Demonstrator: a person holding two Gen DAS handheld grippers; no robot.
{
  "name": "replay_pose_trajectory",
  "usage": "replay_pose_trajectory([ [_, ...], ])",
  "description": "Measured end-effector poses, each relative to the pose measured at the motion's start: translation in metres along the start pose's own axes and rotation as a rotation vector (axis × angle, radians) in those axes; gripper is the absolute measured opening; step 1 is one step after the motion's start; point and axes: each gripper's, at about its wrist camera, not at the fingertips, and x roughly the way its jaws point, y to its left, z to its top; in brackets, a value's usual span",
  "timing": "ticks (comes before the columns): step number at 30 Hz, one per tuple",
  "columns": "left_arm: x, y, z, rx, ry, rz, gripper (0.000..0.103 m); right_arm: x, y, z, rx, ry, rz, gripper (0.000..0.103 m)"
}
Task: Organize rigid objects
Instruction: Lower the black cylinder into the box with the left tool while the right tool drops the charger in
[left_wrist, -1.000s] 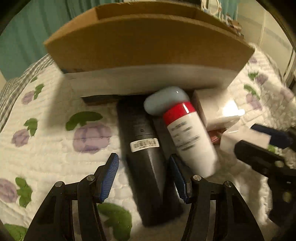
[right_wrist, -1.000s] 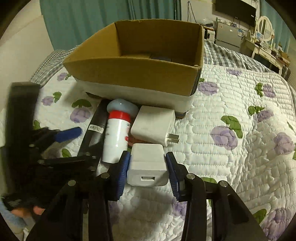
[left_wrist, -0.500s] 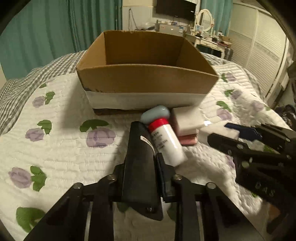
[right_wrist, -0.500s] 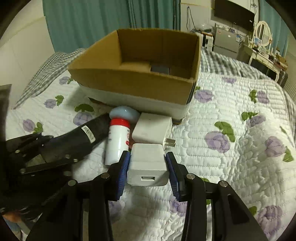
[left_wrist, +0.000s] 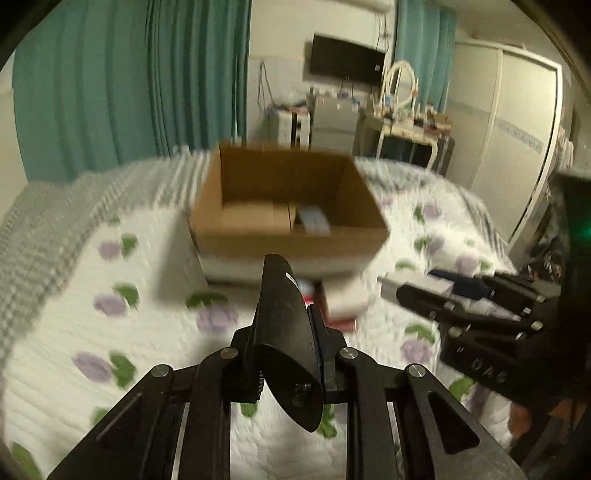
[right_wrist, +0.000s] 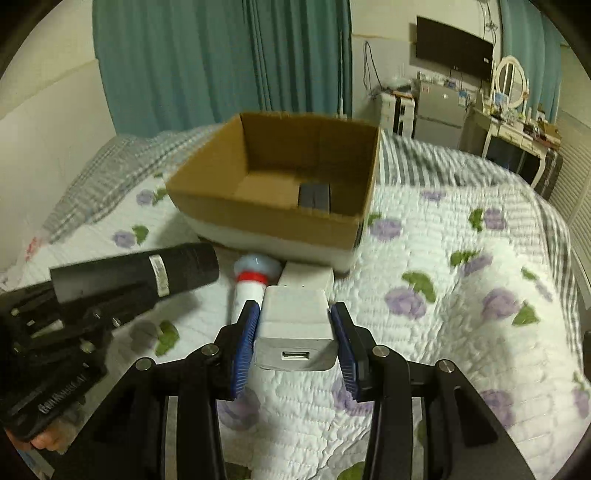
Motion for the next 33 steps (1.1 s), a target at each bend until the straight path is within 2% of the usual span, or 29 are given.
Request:
replay_pose_trajectory([
  [3,-0.016,0.001,0.030,0.022,-0.083,0.008,0.020,-0.011,-0.001,0.017,-0.009,-0.046,0.004,0.040],
  [7,-0.008,0.005,0.066,0.050,-0.124,0.043,0.020,-0.017,-0.006,0.045,-0.015,-0.096,0.006,0.040],
  [13,0.050,0.013,0.108,0.077,-0.120,0.045,0.020,-0.006,-0.015,0.093,-0.044,-0.153,-0.009,0.040],
  [16,0.084,0.019,0.117,0.079,-0.095,0.042,0.020,0.010,-0.021,0.111,-0.054,-0.158,-0.014,0.040],
  [20,0.133,0.027,0.111,0.084,-0.033,0.068,0.020,0.035,-0.030,0.130,-0.070,-0.144,-0.018,0.040],
  [25,0.169,0.031,0.097,0.098,0.022,0.075,0.021,0.065,-0.040,0.133,-0.077,-0.112,-0.012,0.040],
  [28,0.173,0.029,0.095,0.108,0.044,0.088,0.029,0.072,-0.042,0.129,-0.065,-0.082,0.003,0.040],
  [29,0.172,0.028,0.095,0.115,0.050,0.106,0.045,0.074,-0.043,0.128,-0.063,-0.077,0.004,0.040],
  [30,0.168,0.027,0.096,0.116,0.046,0.120,0.055,0.074,-0.044,0.127,-0.060,-0.077,0.003,0.040],
  [33,0.147,0.026,0.100,0.097,0.010,0.103,0.055,0.067,-0.045,0.128,-0.052,-0.093,-0.001,0.040],
])
